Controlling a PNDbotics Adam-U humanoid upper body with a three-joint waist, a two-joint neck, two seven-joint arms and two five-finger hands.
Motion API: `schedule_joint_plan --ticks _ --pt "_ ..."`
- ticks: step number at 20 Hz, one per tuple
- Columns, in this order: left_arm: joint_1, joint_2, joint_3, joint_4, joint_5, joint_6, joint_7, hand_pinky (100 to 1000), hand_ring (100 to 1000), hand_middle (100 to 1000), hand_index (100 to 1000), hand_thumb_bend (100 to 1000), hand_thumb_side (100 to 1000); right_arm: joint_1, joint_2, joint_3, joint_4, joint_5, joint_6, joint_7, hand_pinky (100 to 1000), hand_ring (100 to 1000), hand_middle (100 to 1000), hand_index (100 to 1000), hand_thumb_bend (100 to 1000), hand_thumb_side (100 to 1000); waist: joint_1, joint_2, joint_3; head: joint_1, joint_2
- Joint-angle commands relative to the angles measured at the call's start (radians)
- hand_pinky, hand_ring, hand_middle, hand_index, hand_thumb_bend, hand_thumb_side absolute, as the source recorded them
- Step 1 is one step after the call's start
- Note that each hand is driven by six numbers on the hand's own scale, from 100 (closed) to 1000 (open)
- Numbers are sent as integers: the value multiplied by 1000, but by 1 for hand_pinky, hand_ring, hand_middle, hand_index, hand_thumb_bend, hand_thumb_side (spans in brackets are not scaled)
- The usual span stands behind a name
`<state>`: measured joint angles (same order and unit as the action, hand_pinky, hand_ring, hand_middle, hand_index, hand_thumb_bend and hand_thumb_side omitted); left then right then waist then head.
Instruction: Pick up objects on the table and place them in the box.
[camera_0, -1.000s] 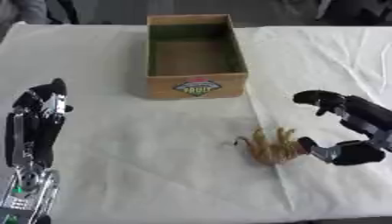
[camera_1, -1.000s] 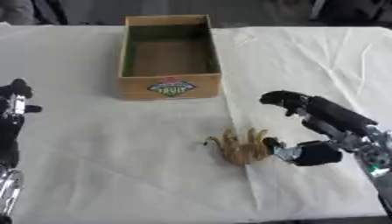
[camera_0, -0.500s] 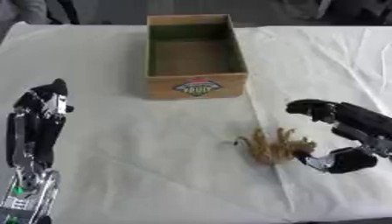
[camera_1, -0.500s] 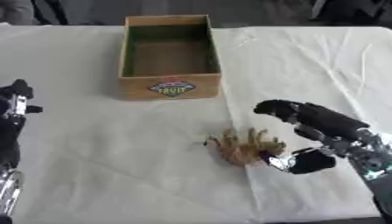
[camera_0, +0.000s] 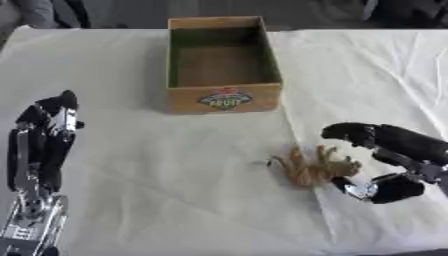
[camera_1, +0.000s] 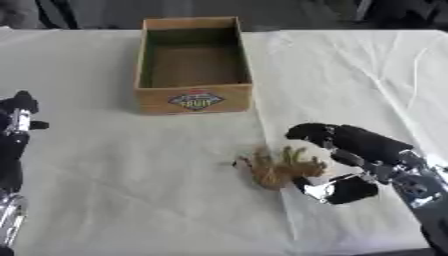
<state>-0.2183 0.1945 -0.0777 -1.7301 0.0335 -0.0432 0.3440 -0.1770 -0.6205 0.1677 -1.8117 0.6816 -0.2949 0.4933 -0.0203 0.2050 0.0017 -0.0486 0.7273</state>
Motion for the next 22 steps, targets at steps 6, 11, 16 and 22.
schedule_joint_plan --ticks 6,11,16,22 --pt "-4 18 -2 -11 -3 -1 -4 542 766 493 607 339 499 -29 -6 14 26 23 -18 -8 690 899 929 989 208 626 4 -15 3 -6 -3" --pt "-4 17 -3 -11 -2 0 -5 542 765 493 607 338 499 -33 -1 29 37 31 -31 1 692 899 931 989 208 643 4 -14 5 -7 -2" --pt "-4 17 -3 -11 -2 -1 -5 542 765 493 607 339 499 -32 2 39 42 39 -42 12 695 900 932 990 212 653 3 -14 5 -7 -3" --pt "-4 17 -3 -11 -2 -1 -6 542 765 493 607 338 499 -30 5 43 51 49 -46 15 694 898 931 990 211 659 3 -14 5 -7 -3"
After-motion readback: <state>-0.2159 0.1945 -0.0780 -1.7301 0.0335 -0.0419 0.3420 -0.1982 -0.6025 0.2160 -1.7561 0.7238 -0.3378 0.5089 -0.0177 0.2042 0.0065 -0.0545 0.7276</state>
